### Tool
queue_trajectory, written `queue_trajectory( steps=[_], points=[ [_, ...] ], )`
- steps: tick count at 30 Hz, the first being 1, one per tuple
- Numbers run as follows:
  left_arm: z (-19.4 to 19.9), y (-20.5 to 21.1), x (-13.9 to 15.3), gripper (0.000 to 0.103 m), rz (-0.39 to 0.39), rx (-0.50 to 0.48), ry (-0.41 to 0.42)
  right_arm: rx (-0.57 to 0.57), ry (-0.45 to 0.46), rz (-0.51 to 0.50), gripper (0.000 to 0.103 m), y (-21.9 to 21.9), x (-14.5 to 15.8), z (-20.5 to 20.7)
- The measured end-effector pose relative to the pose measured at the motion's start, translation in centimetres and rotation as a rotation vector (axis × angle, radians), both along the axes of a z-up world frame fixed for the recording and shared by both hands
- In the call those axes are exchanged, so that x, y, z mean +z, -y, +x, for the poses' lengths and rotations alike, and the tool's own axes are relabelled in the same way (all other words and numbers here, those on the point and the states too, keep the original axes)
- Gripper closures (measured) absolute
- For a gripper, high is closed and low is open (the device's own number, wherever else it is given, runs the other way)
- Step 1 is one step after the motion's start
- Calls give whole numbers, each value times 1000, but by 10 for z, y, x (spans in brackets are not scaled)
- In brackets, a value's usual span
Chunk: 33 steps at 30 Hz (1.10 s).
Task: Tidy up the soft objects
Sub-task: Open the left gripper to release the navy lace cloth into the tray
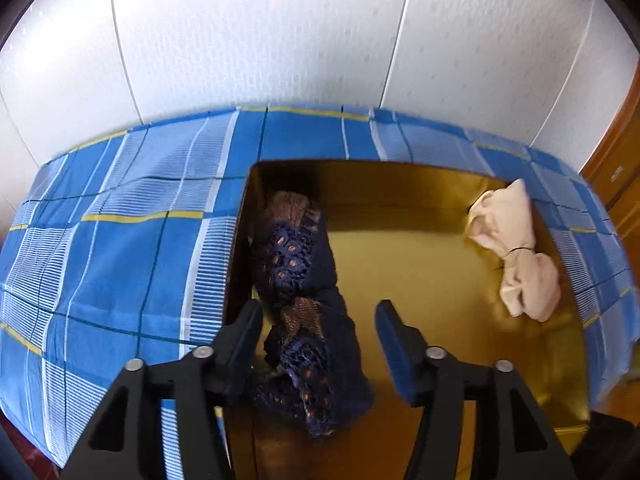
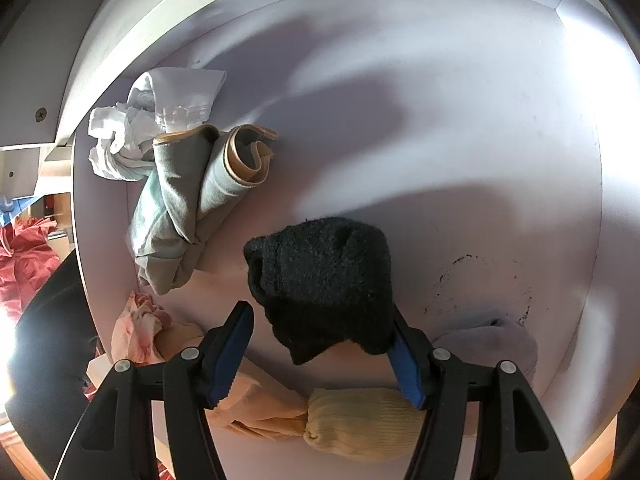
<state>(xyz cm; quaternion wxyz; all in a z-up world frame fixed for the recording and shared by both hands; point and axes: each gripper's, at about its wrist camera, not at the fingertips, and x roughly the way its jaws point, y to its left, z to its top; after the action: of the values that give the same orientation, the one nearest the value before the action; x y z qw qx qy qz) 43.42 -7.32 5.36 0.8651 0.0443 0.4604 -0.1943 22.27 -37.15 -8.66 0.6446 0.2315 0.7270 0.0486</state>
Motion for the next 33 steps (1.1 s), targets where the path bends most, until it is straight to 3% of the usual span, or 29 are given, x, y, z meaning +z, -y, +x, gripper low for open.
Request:
queue_trajectory(
  steps=[7, 12, 16, 20, 23, 29, 33],
  points=[
    [-38, -20, 27, 40, -91, -13, 142, -12, -1, 9, 38, 8, 1, -1],
    [-87, -39, 38, 33, -117, -29, 265, -30, -4, 8, 38, 14, 1, -2],
    [-122, -55, 34, 28, -188, -29, 288, -73, 5, 12, 38, 26, 4, -3],
    [-156, -76, 13, 23, -305, 3, 238, -103, 2, 14, 38, 38, 4, -3],
    [-177, -81, -8, 17, -331, 12, 202, -123, -4, 16, 38, 47, 3, -4],
    [-216, -68, -71, 12, -253, -13, 65, -143, 0, 26, 38, 58, 4, -5],
    [-232, -47, -113, 12, -147, -83, -29, -143, 3, 28, 38, 60, 8, -6]
  ],
)
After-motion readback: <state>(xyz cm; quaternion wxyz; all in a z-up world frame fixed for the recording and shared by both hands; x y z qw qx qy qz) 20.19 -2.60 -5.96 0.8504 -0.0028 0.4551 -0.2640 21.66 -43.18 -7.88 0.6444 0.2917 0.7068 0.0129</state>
